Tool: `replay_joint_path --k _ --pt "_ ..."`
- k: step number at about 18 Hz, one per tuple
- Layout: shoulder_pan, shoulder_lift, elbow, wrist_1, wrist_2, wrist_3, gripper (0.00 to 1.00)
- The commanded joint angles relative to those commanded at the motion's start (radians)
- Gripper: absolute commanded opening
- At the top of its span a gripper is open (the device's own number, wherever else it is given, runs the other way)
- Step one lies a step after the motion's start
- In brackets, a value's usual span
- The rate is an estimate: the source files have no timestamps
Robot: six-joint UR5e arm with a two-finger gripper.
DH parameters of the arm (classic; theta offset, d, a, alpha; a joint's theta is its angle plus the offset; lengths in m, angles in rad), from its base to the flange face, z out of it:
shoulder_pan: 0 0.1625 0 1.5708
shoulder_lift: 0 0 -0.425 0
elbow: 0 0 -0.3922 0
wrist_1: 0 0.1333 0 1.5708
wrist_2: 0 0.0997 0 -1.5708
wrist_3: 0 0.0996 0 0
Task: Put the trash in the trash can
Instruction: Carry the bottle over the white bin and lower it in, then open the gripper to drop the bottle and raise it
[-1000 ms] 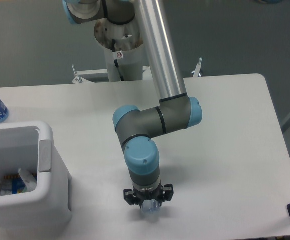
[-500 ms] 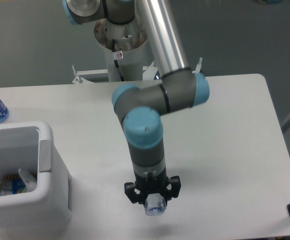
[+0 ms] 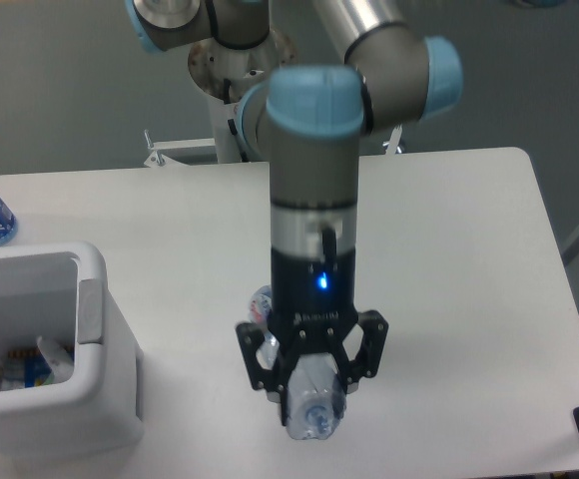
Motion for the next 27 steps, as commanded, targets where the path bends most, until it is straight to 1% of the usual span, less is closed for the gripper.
replay_joint_path --k 3,5,6,12,18,22,23,25,27 --pt "-0.032 0.028 0.002 0.002 -0.022 -0.002 0.56" --pt "-0.037 0.034 0.002 0.003 -0.023 -0.005 0.56" --pt "-0.069 0.038 0.002 0.017 -0.026 -0.032 0.56" --pt "-0.159 0.046 0.0 0.017 -0.026 -0.061 0.56" --pt "-0.244 0.029 -0.005 0.017 -0.026 -0.061 0.56" --pt "-0.29 -0.006 -0.002 0.017 -0.025 -0.057 0.56" --pt "-0.298 -0.012 -0.005 0.017 -0.023 -0.054 0.57" --pt "-0.304 -0.029 -0.002 0.018 -0.023 -0.051 0.61" --pt "-0.313 -0.032 -0.005 0.02 -0.023 -0.051 0.61"
